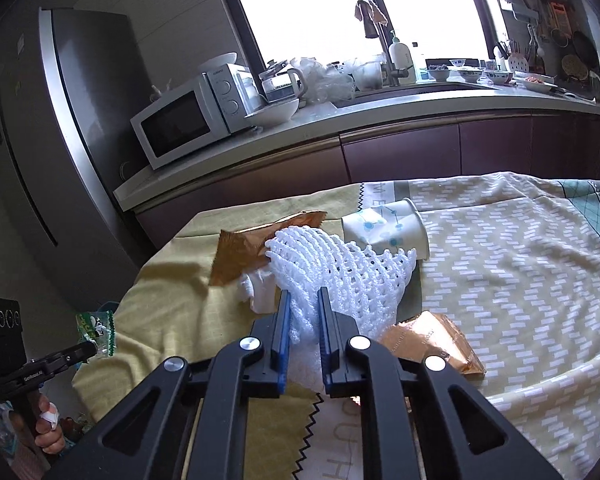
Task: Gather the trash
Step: 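Hold the wrapper in the left gripper while the right gripper regrasps the foam netting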
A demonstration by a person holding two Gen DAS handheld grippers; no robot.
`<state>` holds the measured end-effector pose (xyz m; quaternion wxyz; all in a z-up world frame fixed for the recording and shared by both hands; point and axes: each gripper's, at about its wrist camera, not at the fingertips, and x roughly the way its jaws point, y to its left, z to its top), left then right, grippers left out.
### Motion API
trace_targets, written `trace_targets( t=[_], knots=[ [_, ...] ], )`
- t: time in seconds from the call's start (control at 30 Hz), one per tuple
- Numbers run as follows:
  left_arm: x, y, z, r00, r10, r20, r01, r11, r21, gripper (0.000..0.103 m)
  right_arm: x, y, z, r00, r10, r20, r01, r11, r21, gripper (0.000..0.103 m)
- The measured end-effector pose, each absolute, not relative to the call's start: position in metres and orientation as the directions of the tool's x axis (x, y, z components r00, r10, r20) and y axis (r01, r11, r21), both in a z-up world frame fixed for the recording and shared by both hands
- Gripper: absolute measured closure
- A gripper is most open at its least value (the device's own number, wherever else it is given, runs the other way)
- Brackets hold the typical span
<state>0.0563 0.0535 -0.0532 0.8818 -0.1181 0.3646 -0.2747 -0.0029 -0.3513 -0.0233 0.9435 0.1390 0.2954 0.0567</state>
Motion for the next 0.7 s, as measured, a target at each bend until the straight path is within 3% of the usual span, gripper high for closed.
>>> trace_targets(
  t=[0.3,0.7],
  knots=[
    [0.051,0.065,-0.052,0.600,-0.563,-0.568,0.384,0.826,-0.413,0.092,-0.025,-0.337,-0.008,0.834,0.234,-0.499,-0.090,0.951,0.297,0.091],
    [0.035,0.095,-0.041,0.663,-0.506,-0.552,0.338,0.860,-0.382,0.092,-0.006,-0.254,-0.007,0.741,0.476,-0.473,-0.355,0.876,0.325,0.091]
  ],
)
